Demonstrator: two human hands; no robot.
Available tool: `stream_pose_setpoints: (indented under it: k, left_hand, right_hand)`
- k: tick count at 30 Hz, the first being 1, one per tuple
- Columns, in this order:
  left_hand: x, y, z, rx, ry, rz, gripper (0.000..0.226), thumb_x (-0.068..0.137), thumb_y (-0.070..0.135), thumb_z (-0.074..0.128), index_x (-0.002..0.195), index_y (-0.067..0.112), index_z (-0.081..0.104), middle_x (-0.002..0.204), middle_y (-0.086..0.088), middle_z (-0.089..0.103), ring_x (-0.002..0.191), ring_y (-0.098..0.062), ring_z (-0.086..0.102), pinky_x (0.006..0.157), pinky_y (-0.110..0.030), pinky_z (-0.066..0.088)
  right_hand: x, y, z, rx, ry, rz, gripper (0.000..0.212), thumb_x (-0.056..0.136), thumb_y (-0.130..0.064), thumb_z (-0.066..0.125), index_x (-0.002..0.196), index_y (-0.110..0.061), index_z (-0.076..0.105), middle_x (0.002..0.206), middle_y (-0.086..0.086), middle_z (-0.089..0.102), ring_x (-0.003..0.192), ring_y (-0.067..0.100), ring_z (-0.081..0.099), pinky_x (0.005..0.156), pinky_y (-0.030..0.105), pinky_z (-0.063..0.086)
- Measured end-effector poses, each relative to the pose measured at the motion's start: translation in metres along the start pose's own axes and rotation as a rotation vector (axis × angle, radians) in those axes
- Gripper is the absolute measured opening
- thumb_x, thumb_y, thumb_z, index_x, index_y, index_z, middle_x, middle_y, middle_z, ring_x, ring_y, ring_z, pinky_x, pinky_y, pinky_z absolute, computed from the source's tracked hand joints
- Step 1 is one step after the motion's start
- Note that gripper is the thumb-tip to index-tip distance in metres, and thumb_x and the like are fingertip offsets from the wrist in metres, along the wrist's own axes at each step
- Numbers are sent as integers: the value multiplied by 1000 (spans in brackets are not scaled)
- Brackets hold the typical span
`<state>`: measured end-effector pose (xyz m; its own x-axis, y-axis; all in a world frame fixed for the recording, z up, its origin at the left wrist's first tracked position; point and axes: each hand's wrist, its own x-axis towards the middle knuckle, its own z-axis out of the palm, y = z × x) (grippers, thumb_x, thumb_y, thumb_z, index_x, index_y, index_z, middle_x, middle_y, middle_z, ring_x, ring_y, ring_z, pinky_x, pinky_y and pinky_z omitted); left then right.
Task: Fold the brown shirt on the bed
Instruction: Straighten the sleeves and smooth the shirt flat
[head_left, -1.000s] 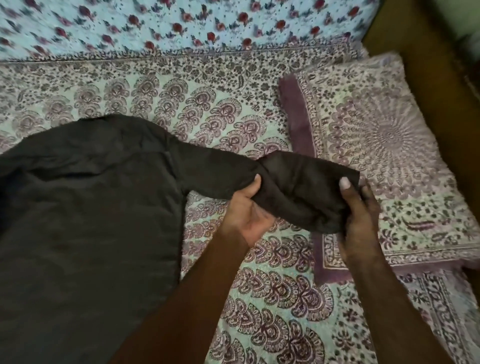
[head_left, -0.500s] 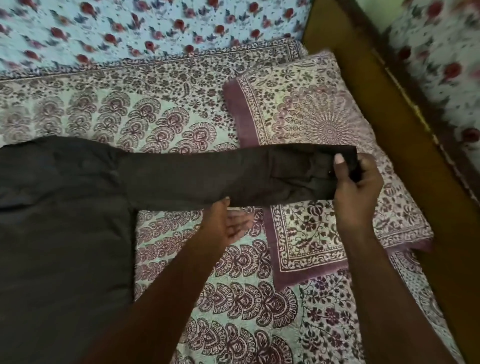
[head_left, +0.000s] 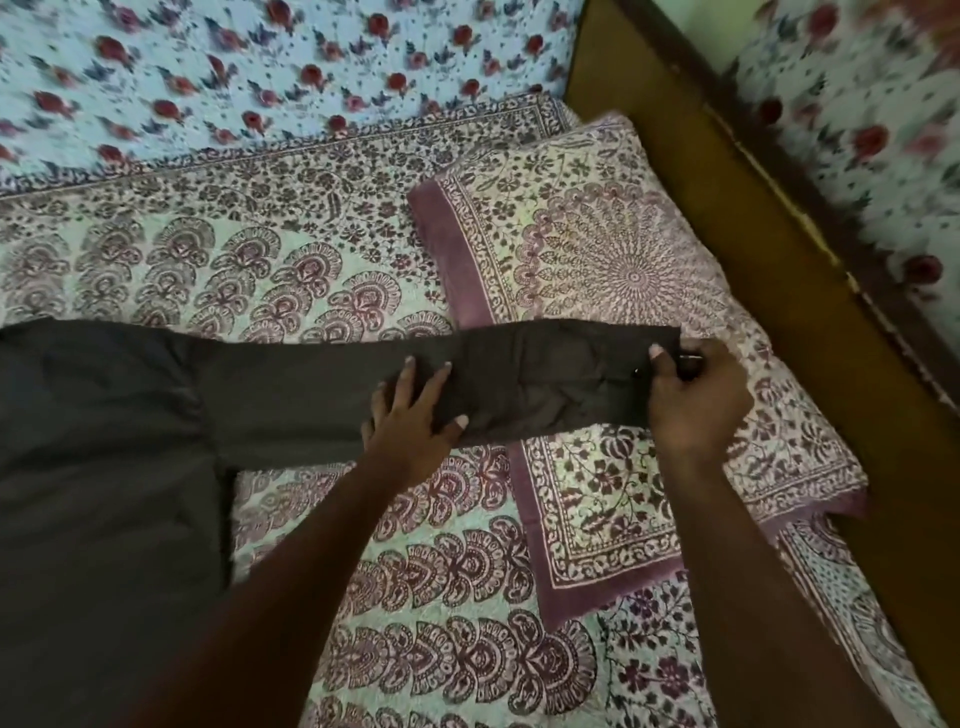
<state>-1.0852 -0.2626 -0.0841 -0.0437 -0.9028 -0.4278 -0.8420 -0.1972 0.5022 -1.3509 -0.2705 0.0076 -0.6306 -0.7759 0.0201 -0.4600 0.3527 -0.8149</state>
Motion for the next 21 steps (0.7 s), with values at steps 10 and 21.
stream_pose_setpoints:
  k: [10,21]
  left_hand:
    - [11,-11,18,-133,27,9,78,96,66,50,160,50,10,174,6,3,158,-37,3,123,-65,13]
    - [-40,-104,-52,71,415,-65,62,92,21,64,149,16,44,152,-11,47,140,-36,43,110,-59,41]
  right_hand:
    - [-30,15,25,-739,-368,-859,33,97,-35,61,122,-16,67,132,16,57,120,35,53,94,51,48]
    - [-140,-50,151,-775,-711,-880,63,94,-29,61,151,-10,43,159,17,37,146,39,32,115,56,31]
